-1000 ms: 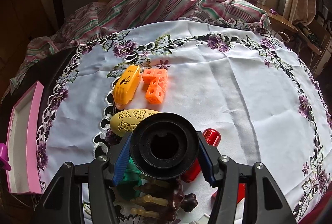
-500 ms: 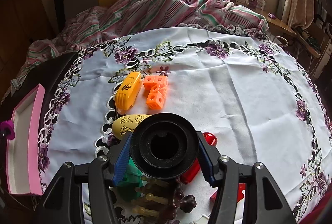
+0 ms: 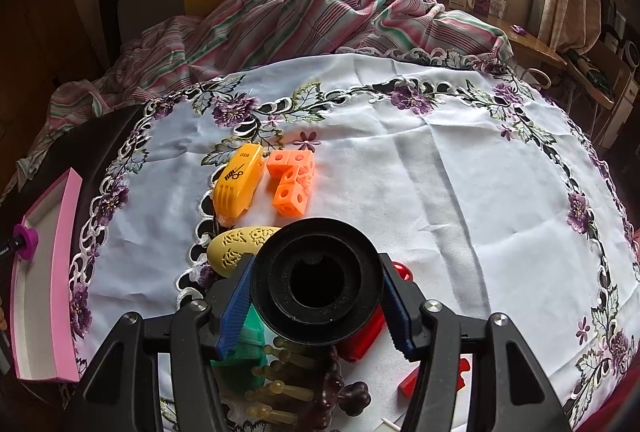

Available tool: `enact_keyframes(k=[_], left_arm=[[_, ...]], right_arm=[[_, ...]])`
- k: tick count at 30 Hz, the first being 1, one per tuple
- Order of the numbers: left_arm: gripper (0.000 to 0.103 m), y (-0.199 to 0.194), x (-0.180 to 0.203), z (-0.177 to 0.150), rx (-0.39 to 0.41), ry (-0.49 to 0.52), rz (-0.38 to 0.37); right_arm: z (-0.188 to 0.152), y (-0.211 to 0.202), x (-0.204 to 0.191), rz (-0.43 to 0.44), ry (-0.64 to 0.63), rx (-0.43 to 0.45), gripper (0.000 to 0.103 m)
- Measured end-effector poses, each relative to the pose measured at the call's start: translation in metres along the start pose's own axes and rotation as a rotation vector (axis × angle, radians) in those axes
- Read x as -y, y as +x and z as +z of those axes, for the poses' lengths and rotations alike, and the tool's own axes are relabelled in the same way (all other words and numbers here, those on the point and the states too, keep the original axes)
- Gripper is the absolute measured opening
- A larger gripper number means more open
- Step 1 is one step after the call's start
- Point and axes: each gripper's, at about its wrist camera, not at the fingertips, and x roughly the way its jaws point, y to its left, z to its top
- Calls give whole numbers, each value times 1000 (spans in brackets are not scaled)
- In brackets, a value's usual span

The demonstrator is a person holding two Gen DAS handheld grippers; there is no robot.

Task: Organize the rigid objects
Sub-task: 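Open the left tool to drop the magenta toy into the tray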

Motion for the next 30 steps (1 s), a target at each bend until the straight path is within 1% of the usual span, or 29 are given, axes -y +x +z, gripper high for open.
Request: enact_keyframes(k=[1, 2, 6, 8, 13, 16, 19, 23, 30], left_arm=[[59, -9, -3, -4, 29, -9, 11], [59, -15, -4, -7, 42, -13, 11], [59, -40, -7, -24, 57, -26, -12], [59, -53, -2, -34, 62, -9, -29], [59, -82, 15, -61, 74, 36, -28], [59, -96, 25, -74, 65, 49, -45], [62, -107, 33, -85, 71, 72, -50], [62, -114, 40, -95, 62, 93, -66], [62, -119, 40, -99, 60, 86, -69]], right_arm=[[0, 0, 0, -3, 1, 2, 59], [0, -1, 0, -5, 1, 5, 59], [0, -2, 1, -11, 3, 8, 59], [0, -3, 0, -10, 0, 10, 59], [-2, -5, -4, -5, -15, 17, 59], [-1, -10, -7, 19, -21, 36, 59], [-1, -18, -13, 61, -38, 71, 59], [-2, -23, -22, 80, -66, 87, 59], [-2, -29, -25, 120, -77, 107, 59]])
